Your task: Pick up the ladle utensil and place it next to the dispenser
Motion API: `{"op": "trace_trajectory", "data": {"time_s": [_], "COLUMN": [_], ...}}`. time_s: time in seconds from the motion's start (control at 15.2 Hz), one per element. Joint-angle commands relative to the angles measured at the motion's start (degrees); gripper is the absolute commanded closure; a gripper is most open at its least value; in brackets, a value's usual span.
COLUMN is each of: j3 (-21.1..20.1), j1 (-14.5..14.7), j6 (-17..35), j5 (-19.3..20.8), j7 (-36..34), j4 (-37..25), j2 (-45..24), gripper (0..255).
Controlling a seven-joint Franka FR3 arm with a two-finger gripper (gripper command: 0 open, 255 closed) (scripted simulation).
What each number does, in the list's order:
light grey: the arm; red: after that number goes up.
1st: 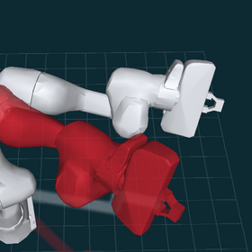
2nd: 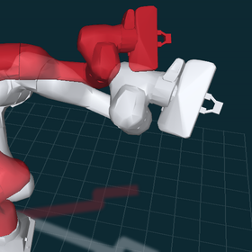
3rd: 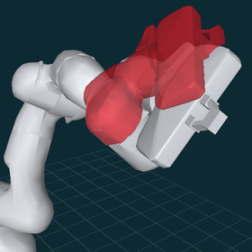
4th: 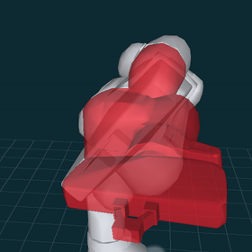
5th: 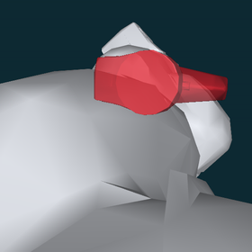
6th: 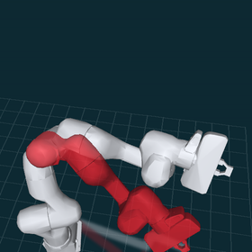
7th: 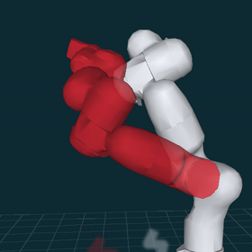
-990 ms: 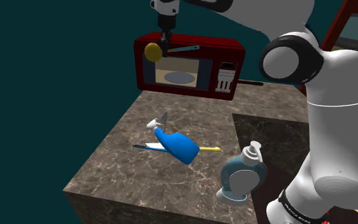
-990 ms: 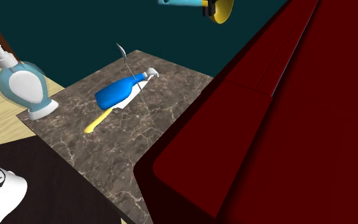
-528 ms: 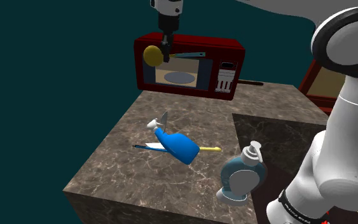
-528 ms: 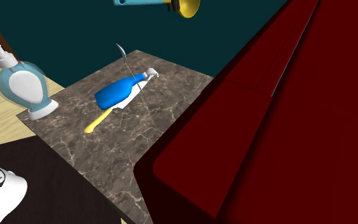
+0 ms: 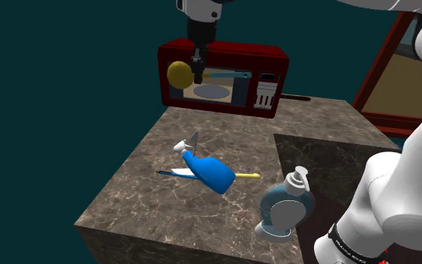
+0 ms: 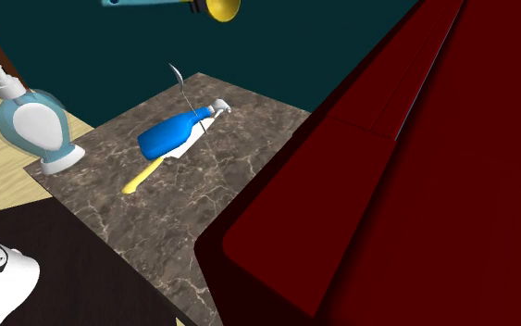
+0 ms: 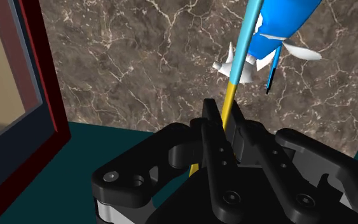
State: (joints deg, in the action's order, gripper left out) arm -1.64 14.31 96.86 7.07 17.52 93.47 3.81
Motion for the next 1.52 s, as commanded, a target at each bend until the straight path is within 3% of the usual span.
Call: {"op": "trace_trajectory", "data": {"time_s": [0.0,0.46,0.92,1.45], "j3": [-1.2,-6.1,-11.3,-11.3], "j1": [1.1,4.5,7.7,7.9], "j6": [-0.4,-1.3,-3.1,3.0], "j5": [0.1,-0.7,-2.4,-2.6], "j7": [-2.4,-10.4,-18.2,-18.7], "j4": [3.0,11.0,15.2,22.6], "j2": [3.0,11.0,16.2,17.5], "gripper": [255,255,255,255]}}
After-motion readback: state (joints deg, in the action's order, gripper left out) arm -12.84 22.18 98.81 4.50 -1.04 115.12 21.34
